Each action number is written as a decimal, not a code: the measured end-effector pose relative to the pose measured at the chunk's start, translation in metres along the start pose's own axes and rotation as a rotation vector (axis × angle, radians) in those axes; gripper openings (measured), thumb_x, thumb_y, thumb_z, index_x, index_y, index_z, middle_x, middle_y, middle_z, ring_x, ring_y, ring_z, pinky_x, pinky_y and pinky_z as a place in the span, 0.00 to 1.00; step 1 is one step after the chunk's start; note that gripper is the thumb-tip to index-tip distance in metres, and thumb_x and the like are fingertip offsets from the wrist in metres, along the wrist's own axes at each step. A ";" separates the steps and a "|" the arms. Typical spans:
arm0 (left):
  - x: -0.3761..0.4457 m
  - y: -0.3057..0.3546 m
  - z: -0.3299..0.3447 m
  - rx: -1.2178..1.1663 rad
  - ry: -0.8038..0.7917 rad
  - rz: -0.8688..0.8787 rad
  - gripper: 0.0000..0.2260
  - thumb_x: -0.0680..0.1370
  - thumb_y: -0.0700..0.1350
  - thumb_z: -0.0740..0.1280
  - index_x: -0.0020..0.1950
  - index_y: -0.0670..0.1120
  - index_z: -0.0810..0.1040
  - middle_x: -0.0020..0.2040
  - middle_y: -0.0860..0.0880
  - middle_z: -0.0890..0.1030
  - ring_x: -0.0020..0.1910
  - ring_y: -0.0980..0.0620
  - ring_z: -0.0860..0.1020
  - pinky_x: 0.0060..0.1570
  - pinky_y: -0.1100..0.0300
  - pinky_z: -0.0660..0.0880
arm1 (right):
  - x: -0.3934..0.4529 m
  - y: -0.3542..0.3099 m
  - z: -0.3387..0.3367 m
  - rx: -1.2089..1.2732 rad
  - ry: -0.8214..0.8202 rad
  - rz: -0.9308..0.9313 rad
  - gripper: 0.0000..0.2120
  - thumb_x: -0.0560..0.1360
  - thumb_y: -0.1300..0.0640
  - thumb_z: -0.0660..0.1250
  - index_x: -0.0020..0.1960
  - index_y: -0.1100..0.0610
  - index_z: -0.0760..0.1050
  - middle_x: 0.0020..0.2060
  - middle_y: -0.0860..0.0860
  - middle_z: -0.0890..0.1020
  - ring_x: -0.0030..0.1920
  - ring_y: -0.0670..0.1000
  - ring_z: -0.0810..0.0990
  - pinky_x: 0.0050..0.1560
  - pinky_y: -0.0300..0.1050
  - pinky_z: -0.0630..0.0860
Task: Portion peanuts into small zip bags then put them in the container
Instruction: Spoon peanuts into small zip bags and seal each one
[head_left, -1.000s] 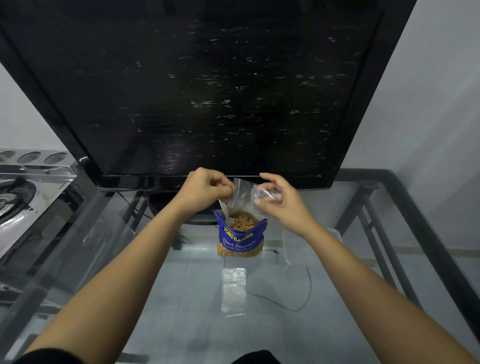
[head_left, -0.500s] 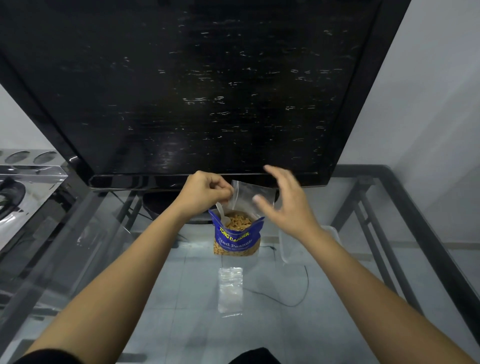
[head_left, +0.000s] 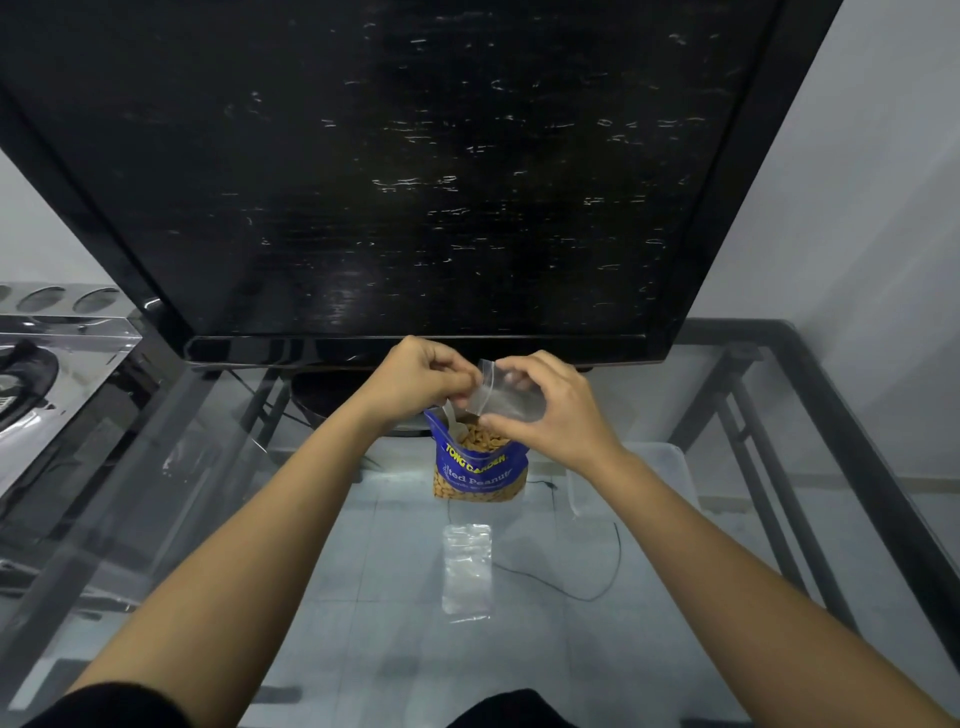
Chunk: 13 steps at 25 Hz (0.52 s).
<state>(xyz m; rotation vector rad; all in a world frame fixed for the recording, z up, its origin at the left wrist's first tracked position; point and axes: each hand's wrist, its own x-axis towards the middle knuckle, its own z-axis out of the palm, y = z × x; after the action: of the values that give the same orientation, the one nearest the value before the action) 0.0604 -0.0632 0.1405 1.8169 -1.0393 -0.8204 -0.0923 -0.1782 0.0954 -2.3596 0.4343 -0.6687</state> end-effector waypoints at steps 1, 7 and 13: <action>0.001 -0.002 0.000 -0.011 0.001 -0.009 0.04 0.73 0.36 0.68 0.44 0.42 0.83 0.32 0.49 0.82 0.31 0.58 0.79 0.36 0.66 0.75 | 0.000 0.002 0.001 0.002 0.007 -0.014 0.31 0.63 0.39 0.71 0.61 0.51 0.73 0.47 0.42 0.73 0.48 0.44 0.73 0.52 0.48 0.76; 0.012 -0.009 0.000 -0.091 -0.041 -0.029 0.04 0.74 0.35 0.67 0.46 0.40 0.82 0.31 0.50 0.82 0.30 0.60 0.79 0.33 0.70 0.75 | 0.002 0.013 0.012 -0.043 0.089 -0.079 0.28 0.66 0.40 0.70 0.60 0.55 0.75 0.46 0.47 0.78 0.48 0.44 0.74 0.51 0.47 0.75; 0.027 -0.046 -0.009 0.287 0.380 -0.022 0.17 0.75 0.53 0.67 0.59 0.45 0.77 0.43 0.47 0.79 0.39 0.56 0.77 0.38 0.69 0.71 | -0.007 0.027 0.017 0.170 0.200 0.161 0.22 0.67 0.49 0.74 0.58 0.52 0.76 0.46 0.44 0.77 0.47 0.42 0.76 0.46 0.31 0.72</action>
<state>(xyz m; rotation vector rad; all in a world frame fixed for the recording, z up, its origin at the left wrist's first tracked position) 0.0943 -0.0711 0.0996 2.1237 -0.9208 -0.3252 -0.0919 -0.1870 0.0644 -2.0821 0.6228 -0.8336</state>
